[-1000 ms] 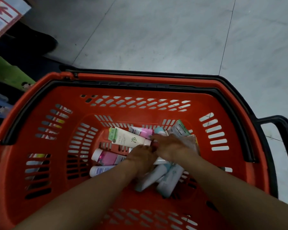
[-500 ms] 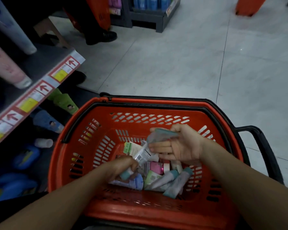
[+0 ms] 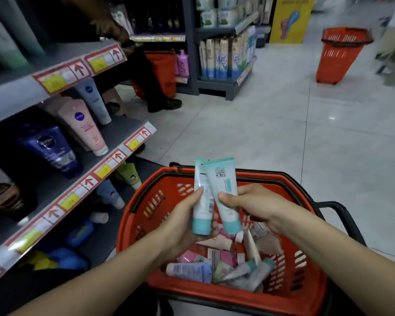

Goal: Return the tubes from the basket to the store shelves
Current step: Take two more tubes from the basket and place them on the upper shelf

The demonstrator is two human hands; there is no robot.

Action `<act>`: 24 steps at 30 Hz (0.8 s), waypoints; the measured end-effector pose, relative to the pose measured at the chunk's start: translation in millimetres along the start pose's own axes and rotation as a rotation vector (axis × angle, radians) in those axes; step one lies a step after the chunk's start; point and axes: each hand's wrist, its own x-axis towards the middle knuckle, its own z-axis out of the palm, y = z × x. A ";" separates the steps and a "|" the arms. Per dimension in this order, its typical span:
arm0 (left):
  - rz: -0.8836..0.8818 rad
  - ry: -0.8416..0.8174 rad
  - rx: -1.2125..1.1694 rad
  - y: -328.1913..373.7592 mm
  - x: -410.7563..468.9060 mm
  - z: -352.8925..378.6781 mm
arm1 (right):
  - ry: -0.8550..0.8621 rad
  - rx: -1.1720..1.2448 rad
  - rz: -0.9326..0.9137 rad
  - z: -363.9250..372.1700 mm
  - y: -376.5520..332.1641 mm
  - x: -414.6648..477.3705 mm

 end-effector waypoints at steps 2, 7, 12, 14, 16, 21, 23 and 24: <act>0.063 -0.023 -0.017 20.4 -13.6 11.0 | -0.024 0.087 -0.043 9.7 -15.9 -9.9; 0.185 -0.059 -0.138 48.1 -35.3 15.7 | -0.155 0.316 -0.026 15.8 -45.6 -19.8; 0.256 -0.082 -0.316 65.8 -29.4 21.1 | -0.072 0.332 -0.154 9.1 -60.4 -13.1; 0.320 -0.108 -0.409 70.2 -28.4 19.6 | -0.077 0.369 -0.180 7.4 -63.3 -10.2; 0.387 -0.087 -0.431 74.8 -29.6 15.4 | -0.089 0.393 -0.205 8.3 -63.6 -8.6; 0.519 0.056 -0.307 80.6 -37.5 14.0 | -0.106 0.401 -0.223 14.3 -58.7 -4.8; 0.528 0.073 -0.266 80.3 -40.4 14.9 | -0.116 0.405 -0.238 16.8 -57.6 -5.1; 0.523 0.078 -0.254 80.6 -42.2 15.1 | -0.116 0.401 -0.251 18.1 -57.6 -5.6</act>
